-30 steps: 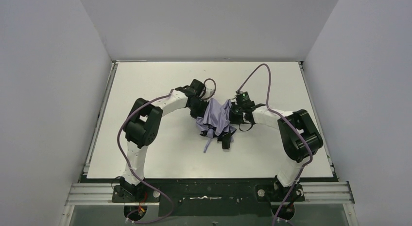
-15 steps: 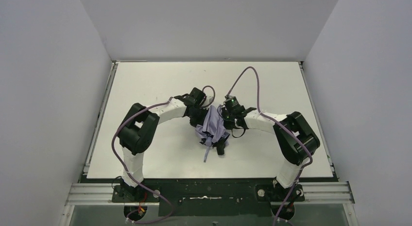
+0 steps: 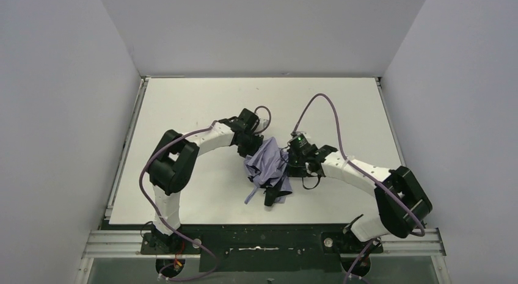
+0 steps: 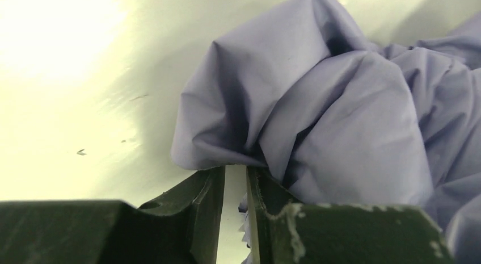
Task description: Put away the umbrella
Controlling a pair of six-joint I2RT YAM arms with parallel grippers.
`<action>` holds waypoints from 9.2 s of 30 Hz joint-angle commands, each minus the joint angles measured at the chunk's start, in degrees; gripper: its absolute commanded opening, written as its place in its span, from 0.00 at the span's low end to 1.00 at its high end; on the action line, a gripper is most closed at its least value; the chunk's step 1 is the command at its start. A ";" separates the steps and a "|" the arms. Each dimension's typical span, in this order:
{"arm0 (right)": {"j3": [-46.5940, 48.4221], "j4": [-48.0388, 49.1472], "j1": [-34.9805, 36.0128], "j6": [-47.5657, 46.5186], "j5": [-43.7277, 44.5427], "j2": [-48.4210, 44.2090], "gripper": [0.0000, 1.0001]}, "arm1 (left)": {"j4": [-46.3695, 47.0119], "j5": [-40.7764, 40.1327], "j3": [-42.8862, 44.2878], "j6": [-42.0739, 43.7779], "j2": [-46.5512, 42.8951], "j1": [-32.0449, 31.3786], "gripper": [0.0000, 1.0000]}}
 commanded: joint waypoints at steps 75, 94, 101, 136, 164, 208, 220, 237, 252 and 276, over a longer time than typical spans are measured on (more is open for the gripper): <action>3.63 -11.82 -15.41 -9.30 11.90 -16.57 0.41 | -4.45 -18.91 -20.02 -10.67 -33.82 -1.05 0.30; -4.35 9.28 -18.02 -5.99 -15.83 -2.50 0.39 | 9.58 -12.20 -15.52 -11.95 -15.17 -6.58 0.26; -1.68 11.70 -18.51 -5.90 -18.04 0.39 0.40 | 4.84 -12.39 -5.65 -7.35 -9.67 -5.64 0.26; -12.18 -9.74 -19.25 -6.44 -12.46 -39.40 0.59 | 13.11 -28.05 -25.40 -1.82 -26.67 -24.22 0.74; -13.46 -9.09 -18.77 -3.64 -17.76 -44.22 0.57 | 15.53 -4.75 -16.44 -9.97 -33.76 -23.61 0.00; -10.75 13.11 33.47 11.90 23.17 -11.24 0.68 | 29.05 -7.12 -45.22 -22.35 -34.76 -14.37 0.00; -4.57 4.51 32.29 13.26 29.09 -10.85 0.16 | 28.06 -5.99 -46.13 -21.67 -37.69 -14.36 0.00; 4.63 6.83 18.74 6.37 15.61 -11.44 0.01 | 27.83 6.40 -43.40 -14.60 -41.57 -20.90 0.05; 3.64 10.37 15.16 10.29 9.12 -11.62 0.01 | 16.35 -11.67 -43.16 -12.54 -52.49 -31.37 0.81; 4.35 11.99 6.10 14.01 -5.08 -7.78 0.01 | 18.13 -36.65 -37.73 -3.09 -43.76 -33.63 0.74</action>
